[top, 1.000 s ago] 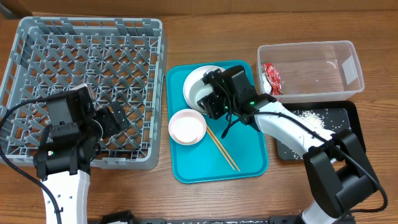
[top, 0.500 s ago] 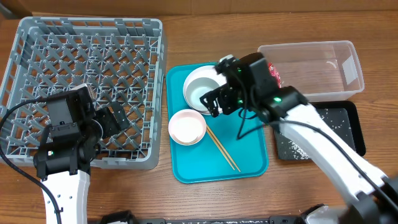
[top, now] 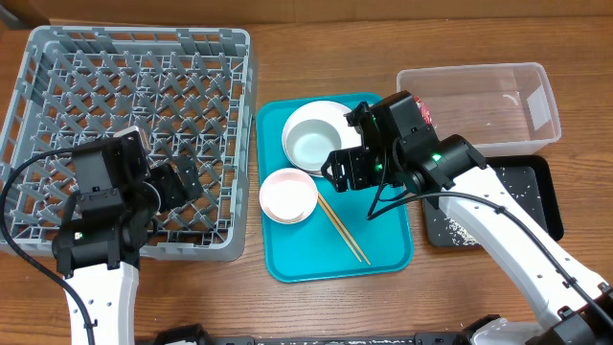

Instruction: Sort waste into correct bins and load items into the dishwasher

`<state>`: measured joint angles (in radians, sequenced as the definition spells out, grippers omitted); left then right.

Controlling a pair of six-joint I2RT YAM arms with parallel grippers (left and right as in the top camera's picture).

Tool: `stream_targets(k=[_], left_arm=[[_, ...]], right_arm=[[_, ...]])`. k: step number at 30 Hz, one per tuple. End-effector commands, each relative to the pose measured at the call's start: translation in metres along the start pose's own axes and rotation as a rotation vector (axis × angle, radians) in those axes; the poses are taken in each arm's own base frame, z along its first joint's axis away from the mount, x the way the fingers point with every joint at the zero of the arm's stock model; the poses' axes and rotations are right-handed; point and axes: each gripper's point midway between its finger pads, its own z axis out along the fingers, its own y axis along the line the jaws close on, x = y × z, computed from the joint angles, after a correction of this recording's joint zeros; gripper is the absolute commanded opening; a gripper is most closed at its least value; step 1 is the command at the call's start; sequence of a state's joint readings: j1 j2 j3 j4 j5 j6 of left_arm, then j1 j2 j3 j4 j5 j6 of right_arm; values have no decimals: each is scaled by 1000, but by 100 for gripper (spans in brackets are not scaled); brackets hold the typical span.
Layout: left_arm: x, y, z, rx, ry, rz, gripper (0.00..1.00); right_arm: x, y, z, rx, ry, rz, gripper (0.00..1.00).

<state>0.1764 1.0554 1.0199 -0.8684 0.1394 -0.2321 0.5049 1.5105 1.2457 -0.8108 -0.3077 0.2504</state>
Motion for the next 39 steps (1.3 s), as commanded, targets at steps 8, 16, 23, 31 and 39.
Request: stream_targets(k=[8, 16, 23, 31, 39], left_arm=[[-7, -13, -5, 50, -13, 45, 100], [-2, -12, -4, 46, 6, 46, 100], [-2, -12, -4, 46, 8, 45, 100], [-2, -12, -4, 46, 8, 45, 99], [-2, -22, -5, 107, 11, 17, 100]], right_arm=[[23, 21, 40, 41, 94, 11, 77], [42, 32, 92, 53, 165, 50, 57], [51, 24, 112, 75, 203, 64, 41], [39, 26, 107, 80, 165, 112, 8], [-22, 35, 37, 59, -11, 100, 4]])
